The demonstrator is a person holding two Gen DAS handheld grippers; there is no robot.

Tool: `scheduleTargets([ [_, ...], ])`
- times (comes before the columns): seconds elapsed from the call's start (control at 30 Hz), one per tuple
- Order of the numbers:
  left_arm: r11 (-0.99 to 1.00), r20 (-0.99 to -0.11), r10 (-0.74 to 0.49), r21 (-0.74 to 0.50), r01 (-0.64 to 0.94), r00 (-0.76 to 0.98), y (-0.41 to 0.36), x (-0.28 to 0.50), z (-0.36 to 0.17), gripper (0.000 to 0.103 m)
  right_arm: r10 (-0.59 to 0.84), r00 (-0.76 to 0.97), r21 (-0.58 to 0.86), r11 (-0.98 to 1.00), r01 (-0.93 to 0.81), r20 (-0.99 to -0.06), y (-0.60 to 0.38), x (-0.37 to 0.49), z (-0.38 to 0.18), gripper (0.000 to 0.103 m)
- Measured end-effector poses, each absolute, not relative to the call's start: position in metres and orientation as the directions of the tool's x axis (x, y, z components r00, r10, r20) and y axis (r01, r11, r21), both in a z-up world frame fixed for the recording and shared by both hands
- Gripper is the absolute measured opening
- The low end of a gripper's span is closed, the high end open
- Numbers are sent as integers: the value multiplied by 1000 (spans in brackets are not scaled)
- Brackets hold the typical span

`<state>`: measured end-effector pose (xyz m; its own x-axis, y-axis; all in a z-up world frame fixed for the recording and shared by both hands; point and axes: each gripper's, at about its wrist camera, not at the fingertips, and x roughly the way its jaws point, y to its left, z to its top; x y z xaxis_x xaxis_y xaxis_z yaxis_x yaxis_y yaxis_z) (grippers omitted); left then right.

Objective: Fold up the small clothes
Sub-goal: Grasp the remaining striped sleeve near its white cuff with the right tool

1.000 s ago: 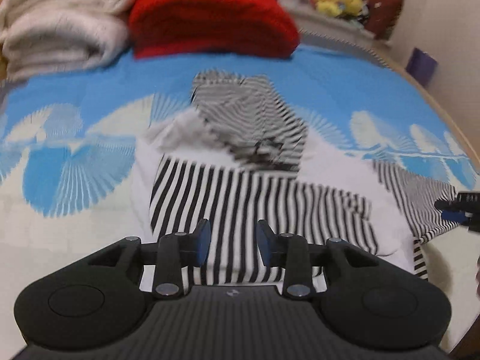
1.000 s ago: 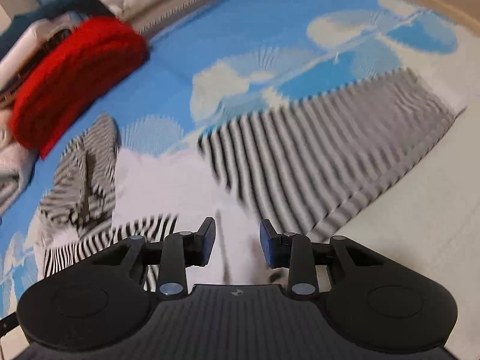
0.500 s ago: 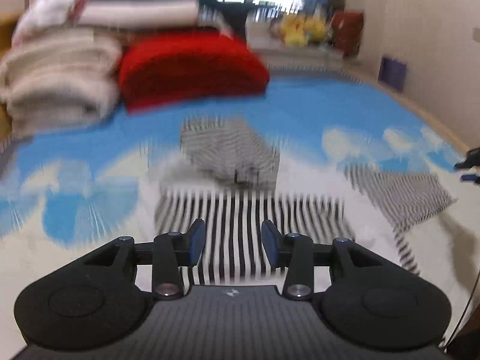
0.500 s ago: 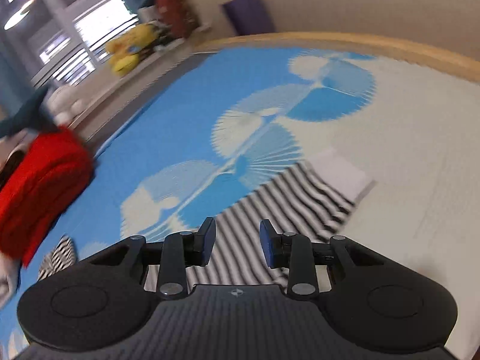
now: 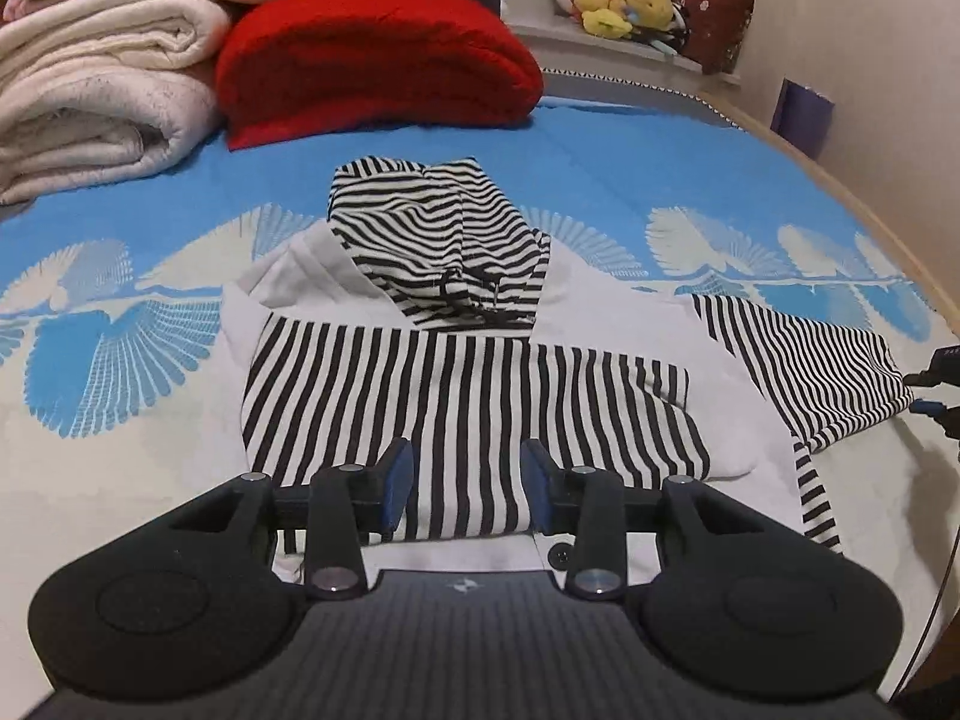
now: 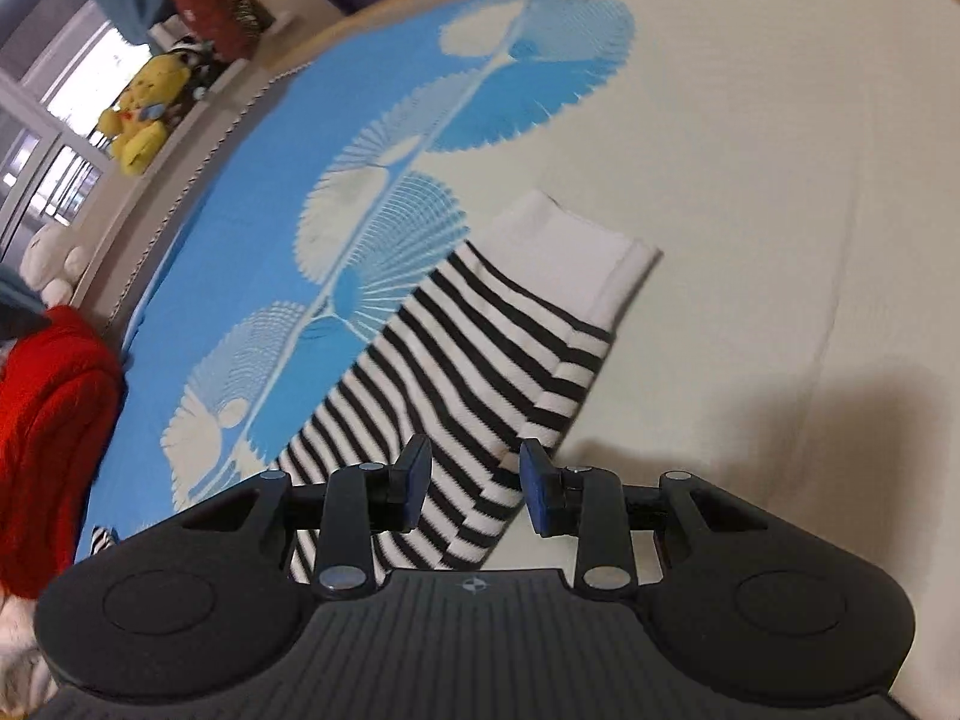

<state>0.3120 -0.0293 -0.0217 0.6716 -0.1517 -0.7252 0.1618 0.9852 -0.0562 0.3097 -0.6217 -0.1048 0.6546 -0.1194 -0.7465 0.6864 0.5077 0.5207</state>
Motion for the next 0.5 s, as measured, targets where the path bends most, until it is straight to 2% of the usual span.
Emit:
scheduleTargets([
  [0.2, 986, -726, -164, -110, 122, 668, -19, 317, -20, 45, -135, 607, 477, 495, 726, -783, -619, 320, -130, 34],
  [0.33, 989, -741, -147, -111, 96, 655, -10, 320, -22, 45, -183, 608, 450, 517, 728, -773, -613, 325, -133, 33],
  [0.43, 992, -756, -128, -107, 72, 642, -4, 322, -26, 45, -203, 606, 430, 538, 725, -769, -609, 330, -132, 15],
  [0.5, 993, -759, -115, -111, 47, 641, 0, 324, -26, 45, -218, 609, 428, 536, 728, -763, -607, 330, -132, 10],
])
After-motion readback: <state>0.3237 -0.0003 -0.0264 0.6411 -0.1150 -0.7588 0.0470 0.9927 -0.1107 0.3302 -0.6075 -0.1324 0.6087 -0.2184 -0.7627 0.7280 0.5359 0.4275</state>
